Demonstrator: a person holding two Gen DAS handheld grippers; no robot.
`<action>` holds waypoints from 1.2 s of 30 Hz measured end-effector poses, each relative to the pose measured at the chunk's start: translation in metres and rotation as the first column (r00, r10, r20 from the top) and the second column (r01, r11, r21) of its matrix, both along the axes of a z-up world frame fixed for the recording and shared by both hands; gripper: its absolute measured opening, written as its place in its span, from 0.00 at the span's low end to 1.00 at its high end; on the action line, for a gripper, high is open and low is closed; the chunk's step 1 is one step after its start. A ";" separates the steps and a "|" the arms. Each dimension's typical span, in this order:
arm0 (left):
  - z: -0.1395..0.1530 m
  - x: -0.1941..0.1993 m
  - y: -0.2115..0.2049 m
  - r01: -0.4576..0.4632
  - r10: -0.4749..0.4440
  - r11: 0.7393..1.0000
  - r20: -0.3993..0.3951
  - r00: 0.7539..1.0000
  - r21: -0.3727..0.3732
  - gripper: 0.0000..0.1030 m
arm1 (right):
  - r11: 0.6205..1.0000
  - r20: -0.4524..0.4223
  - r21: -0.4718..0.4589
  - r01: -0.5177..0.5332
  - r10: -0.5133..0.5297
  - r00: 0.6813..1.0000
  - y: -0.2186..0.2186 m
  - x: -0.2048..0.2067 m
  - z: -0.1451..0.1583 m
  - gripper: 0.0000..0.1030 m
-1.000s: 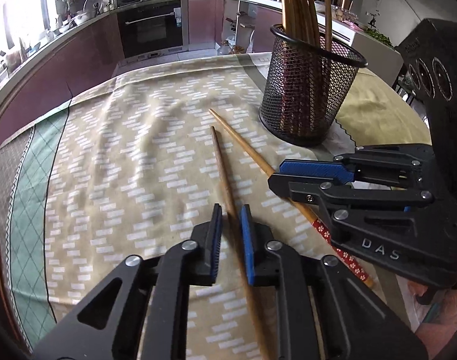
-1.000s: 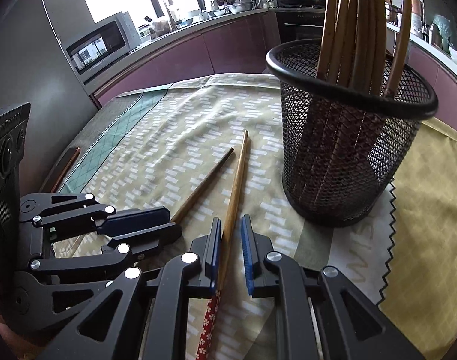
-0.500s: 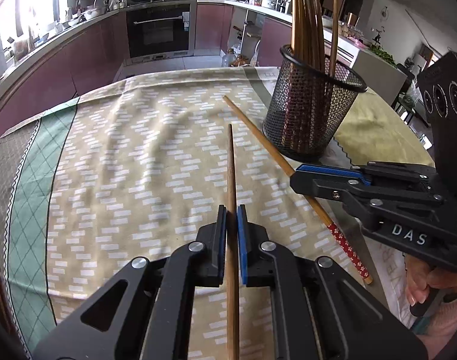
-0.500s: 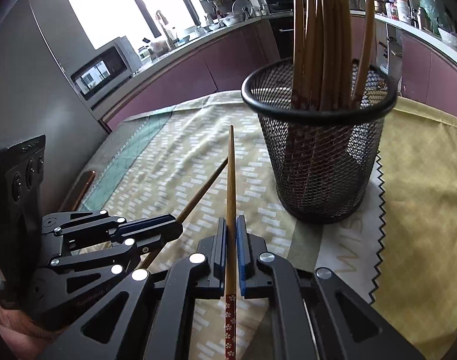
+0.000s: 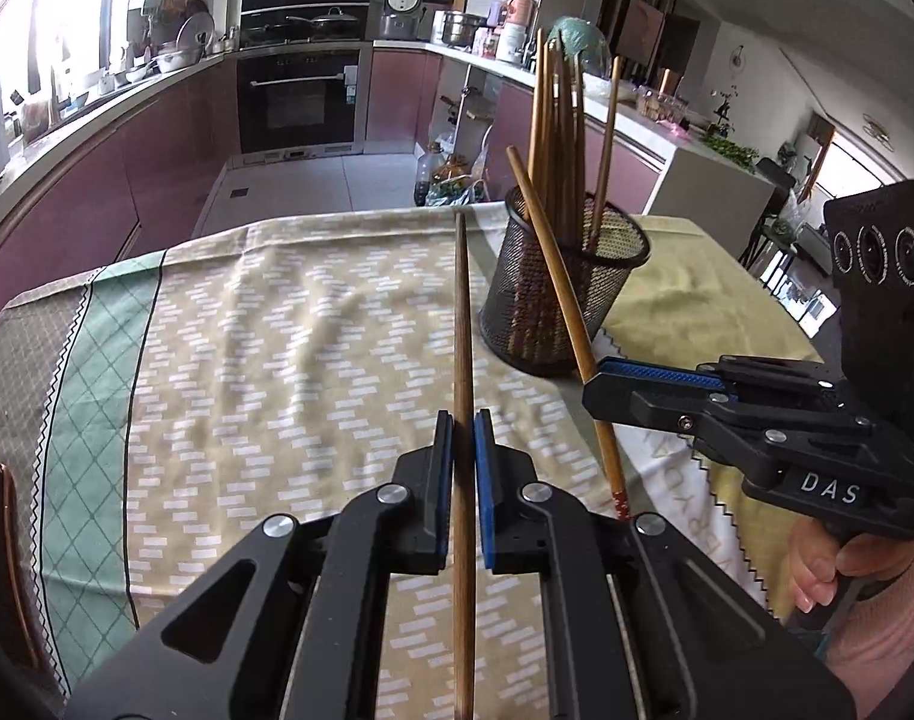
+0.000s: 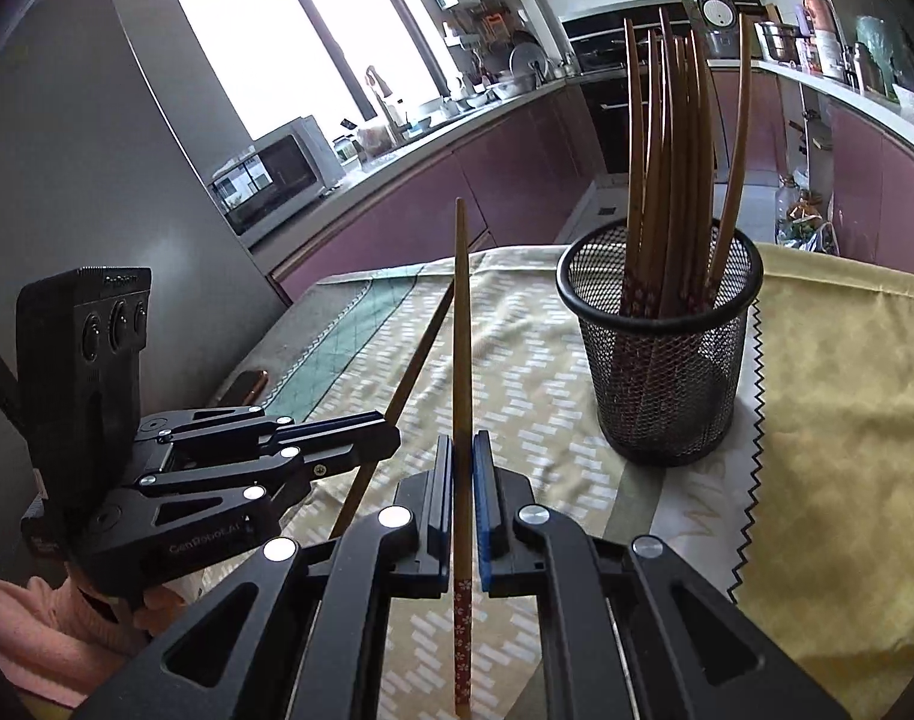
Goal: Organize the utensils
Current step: 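Lift the chopstick upright with the right gripper toward the mesh cup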
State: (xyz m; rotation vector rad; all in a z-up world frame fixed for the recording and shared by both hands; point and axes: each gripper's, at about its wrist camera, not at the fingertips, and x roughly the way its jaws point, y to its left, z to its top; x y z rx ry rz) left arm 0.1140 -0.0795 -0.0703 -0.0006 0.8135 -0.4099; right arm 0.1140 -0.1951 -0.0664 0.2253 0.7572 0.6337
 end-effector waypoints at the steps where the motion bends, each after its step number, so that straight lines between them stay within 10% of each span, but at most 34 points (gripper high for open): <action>1: 0.002 -0.002 0.001 0.003 -0.003 1.000 0.002 1.000 -0.006 0.07 | 1.000 0.005 0.001 -0.001 0.001 1.000 0.000 -0.001 0.002 0.06; 36: 0.046 -0.020 0.005 0.041 -0.031 0.993 0.093 0.995 -0.106 0.07 | 0.999 0.143 0.031 0.039 -0.043 0.989 -0.016 -0.022 0.042 0.06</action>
